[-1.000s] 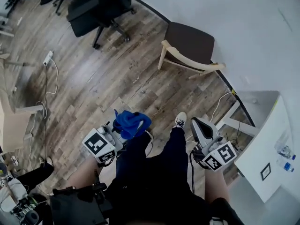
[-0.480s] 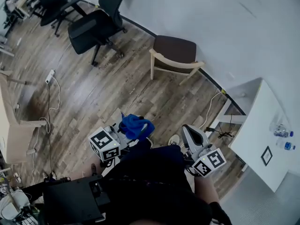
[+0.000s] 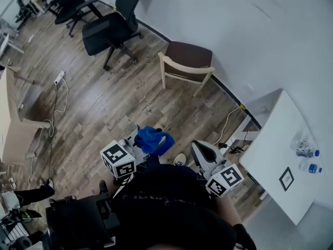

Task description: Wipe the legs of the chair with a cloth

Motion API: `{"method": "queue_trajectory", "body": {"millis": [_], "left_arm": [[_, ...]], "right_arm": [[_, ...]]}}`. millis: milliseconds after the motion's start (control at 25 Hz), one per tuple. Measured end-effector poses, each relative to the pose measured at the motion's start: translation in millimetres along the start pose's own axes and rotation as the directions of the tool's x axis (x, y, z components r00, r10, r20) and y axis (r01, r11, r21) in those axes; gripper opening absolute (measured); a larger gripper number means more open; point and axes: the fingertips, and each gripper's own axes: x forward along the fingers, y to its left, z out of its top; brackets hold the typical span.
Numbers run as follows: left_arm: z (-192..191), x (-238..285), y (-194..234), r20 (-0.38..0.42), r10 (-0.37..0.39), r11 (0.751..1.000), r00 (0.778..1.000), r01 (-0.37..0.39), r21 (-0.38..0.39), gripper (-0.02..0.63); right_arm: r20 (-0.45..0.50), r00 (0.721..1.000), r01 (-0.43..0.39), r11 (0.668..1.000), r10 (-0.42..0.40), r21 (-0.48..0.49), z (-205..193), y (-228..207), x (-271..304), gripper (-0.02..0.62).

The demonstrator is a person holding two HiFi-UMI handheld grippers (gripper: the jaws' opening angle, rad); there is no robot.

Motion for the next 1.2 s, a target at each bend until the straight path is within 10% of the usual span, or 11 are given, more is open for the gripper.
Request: {"method": "queue_trajectory", "body": {"millis": [1200], "left_arm": [[-53.0,44.7,-69.6,-0.074,0.015,1.000,0.997,-0.016,-0.008,0.109]], "right_arm": [[-0.076,0.995,-0.060,0.998,0.059,-0.008,-36.1,-14.8,-76.9,0.006]]}}
